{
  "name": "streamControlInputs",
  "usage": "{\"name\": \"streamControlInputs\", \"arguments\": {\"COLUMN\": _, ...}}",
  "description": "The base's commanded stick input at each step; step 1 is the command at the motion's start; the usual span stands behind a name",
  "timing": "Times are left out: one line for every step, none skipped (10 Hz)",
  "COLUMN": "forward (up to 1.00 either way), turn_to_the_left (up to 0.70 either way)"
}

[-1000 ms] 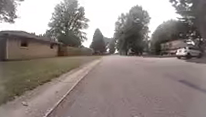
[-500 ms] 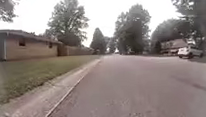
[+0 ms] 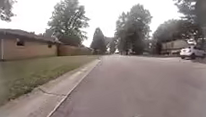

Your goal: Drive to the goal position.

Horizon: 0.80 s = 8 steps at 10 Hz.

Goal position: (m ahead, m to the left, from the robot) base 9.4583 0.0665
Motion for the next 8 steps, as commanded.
{"name": "streamControlInputs", "arguments": {"forward": 0.70, "turn_to_the_left": 0.00}}
{"name": "streamControlInputs", "arguments": {"forward": 0.70, "turn_to_the_left": 0.00}}
{"name": "streamControlInputs", "arguments": {"forward": 0.70, "turn_to_the_left": 0.00}}
{"name": "streamControlInputs", "arguments": {"forward": 0.70, "turn_to_the_left": 0.00}}
{"name": "streamControlInputs", "arguments": {"forward": 0.70, "turn_to_the_left": 0.00}}
{"name": "streamControlInputs", "arguments": {"forward": 0.70, "turn_to_the_left": 0.00}}
{"name": "streamControlInputs", "arguments": {"forward": 0.70, "turn_to_the_left": 0.00}}
{"name": "streamControlInputs", "arguments": {"forward": 0.70, "turn_to_the_left": 0.00}}
